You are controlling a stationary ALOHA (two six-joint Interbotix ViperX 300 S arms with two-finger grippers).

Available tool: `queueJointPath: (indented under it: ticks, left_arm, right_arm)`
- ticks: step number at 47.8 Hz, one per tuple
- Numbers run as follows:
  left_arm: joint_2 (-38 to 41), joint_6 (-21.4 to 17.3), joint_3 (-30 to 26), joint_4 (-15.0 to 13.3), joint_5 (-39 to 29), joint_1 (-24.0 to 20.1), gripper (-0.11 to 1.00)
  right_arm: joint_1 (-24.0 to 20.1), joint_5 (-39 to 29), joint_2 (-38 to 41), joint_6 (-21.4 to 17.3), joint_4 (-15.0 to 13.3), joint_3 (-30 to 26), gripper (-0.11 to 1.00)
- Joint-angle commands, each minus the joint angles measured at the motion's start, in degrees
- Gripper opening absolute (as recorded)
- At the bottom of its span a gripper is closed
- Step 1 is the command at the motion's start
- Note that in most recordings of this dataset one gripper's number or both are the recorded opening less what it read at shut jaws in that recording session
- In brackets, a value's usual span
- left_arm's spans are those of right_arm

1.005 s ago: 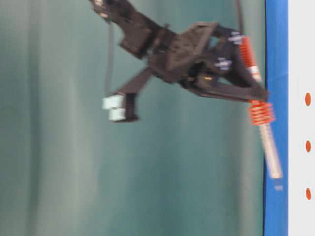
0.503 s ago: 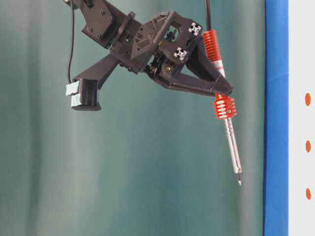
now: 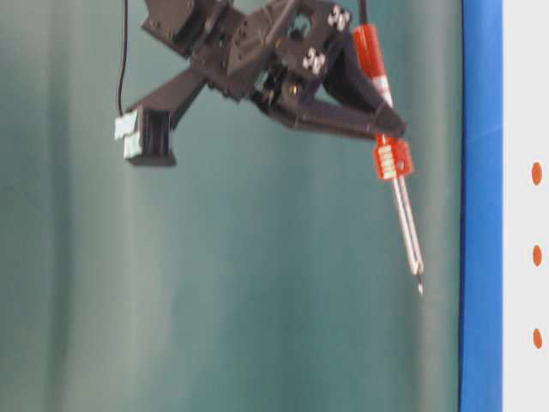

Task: Touch the tip of the soldering iron to the mark.
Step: 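Raise the iron off the dot and pull it back rightward, then lower the iron tip toward the middle red dot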

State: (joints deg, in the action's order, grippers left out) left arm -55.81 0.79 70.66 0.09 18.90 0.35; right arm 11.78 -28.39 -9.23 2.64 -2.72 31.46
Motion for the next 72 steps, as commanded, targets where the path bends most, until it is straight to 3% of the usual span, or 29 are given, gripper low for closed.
queueJointPath:
  ticks: [1,18,72]
  left_arm:
    - [0.2,0.1,-0.6,0.0,0.5,0.1,0.00]
    - [0.2,0.1,-0.6,0.0,0.6,0.1,0.00]
    - [0.4,0.1,-0.7,0.0,0.7,0.1,0.00]
  right_arm:
    - [0.4,0.1,-3.2,-0.1,-0.1,1.0,0.06]
    - [0.7,0.1,-8.7,-0.1,-0.1,6.3,0.06]
    - [0.7,0.4,-8.2,-0.1,-0.1,6.0,0.06]
